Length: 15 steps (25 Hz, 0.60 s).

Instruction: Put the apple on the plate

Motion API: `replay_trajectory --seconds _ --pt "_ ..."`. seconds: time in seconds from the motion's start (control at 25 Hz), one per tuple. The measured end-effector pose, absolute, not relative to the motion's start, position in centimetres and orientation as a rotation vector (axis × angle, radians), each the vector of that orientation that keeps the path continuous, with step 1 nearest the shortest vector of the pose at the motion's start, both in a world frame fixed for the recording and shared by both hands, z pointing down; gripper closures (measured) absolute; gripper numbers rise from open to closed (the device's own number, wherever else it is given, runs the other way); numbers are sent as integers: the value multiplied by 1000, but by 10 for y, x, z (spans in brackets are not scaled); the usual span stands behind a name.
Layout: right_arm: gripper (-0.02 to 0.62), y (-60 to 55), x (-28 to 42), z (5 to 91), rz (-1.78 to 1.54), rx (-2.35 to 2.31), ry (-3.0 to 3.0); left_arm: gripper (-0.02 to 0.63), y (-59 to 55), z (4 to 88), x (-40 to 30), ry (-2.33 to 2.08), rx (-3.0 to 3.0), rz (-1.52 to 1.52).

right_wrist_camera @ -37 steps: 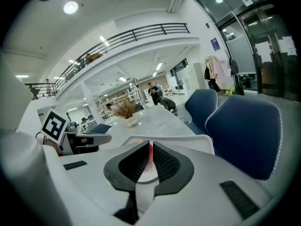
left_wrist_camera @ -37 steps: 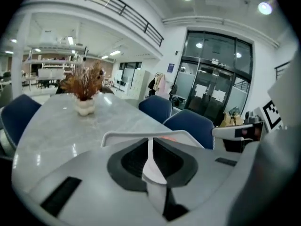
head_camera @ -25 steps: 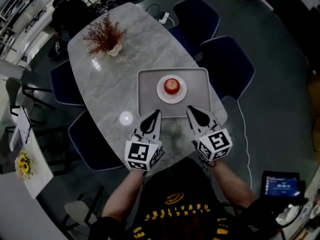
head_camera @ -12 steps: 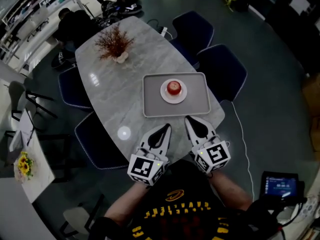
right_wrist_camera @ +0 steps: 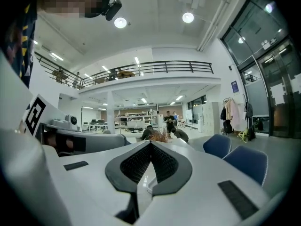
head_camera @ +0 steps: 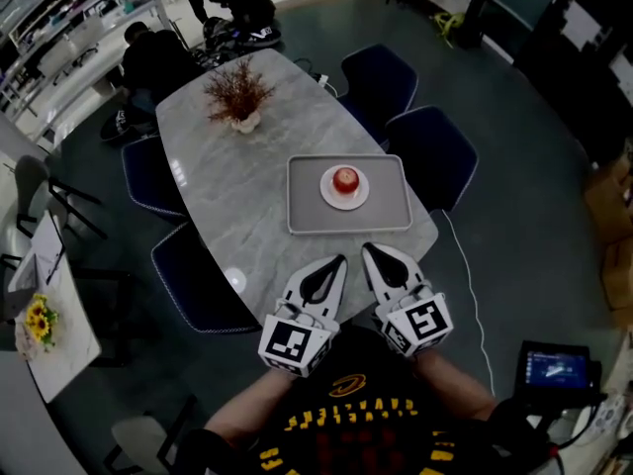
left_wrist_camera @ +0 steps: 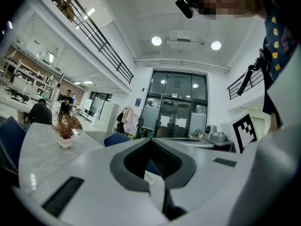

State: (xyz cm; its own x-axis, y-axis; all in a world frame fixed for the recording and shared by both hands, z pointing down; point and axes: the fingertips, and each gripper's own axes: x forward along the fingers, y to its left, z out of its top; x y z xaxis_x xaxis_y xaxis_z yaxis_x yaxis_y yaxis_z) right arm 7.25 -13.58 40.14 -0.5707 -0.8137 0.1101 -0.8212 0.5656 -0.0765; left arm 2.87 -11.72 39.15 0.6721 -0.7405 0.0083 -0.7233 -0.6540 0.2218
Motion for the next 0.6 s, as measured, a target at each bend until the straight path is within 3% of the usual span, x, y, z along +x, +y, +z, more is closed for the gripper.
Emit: replay_trajectory --seconds 0.6 --pt "589 -107 52 381 61 1470 -2732 606 -88 371 13 -1191 2756 -72"
